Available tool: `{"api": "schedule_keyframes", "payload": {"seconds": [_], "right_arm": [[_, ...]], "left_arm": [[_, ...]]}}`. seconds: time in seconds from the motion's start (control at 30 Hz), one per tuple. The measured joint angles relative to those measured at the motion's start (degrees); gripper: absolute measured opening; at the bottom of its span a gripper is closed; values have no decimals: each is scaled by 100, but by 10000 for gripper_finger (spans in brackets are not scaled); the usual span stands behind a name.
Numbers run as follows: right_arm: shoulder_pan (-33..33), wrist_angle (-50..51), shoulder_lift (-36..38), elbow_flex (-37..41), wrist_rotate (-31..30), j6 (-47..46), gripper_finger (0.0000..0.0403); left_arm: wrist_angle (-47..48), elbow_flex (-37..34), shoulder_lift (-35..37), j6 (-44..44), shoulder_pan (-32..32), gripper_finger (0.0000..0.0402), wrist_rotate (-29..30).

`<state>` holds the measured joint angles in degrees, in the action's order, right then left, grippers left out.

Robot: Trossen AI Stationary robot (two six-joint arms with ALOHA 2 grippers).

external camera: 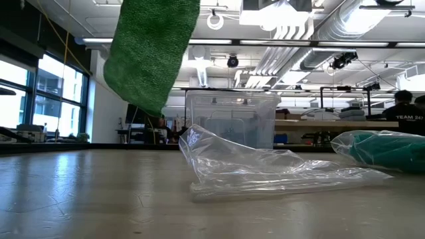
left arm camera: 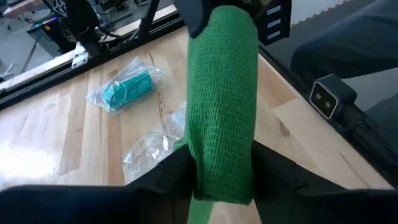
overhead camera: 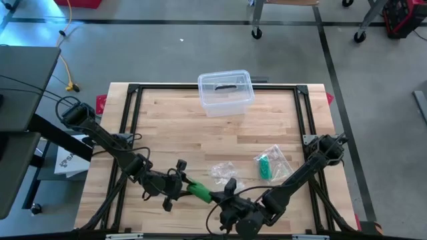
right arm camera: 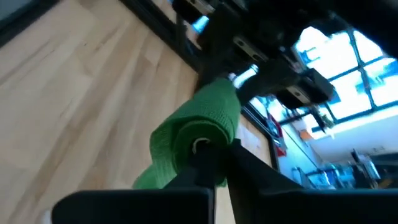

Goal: Roll bandage
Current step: Roll the green bandage

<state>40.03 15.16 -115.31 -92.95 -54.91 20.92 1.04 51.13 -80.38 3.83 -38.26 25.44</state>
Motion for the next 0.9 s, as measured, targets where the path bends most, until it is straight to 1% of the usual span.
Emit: {"api": "schedule_keyframes", "payload": {"seconds": [0.03, 0.1, 0.2, 0.3, 0.37, 0.4, 0.5, 0.67, 0.77, 0.83, 0.9], "right_arm": [[16, -4, -2, 0, -111, -76, 9], [70, -45, -9, 0, -537, -284, 14], [226, -103, -11, 2, -1137, -441, 11], [438, -382, 28, 2, -1619, -295, 4], [591, -805, 64, 0, -1907, -113, 5], [662, -988, 68, 0, -2042, 37, 5], [862, -1464, 59, 1, -2273, 388, 4], [1183, -1993, 63, 2, -2657, 824, 3], [1317, -2163, 63, 2, -2767, 971, 2], [1362, -2283, 66, 2, -2803, 1061, 2], [1370, -2386, 66, 2, -2801, 1116, 2]], "left_arm": [[16, 0, 10, -91, 14, 140, -3], [123, 6, 64, -340, 62, 162, -55], [350, 22, 107, -649, 131, 191, -299], [415, 13, 78, -804, 132, 210, -447], [363, 2, 50, -761, 119, 215, -426], [185, -51, 50, -705, 102, 215, -375], [-979, -386, 50, -369, 96, 214, -214], [-3477, -1186, 50, 91, 96, 211, 14], [-4924, -1641, 50, 304, 84, 211, -25], [-5635, -1854, 49, 461, 74, 211, -54], [-6073, -1950, -5, 682, 108, 211, -66]]}}
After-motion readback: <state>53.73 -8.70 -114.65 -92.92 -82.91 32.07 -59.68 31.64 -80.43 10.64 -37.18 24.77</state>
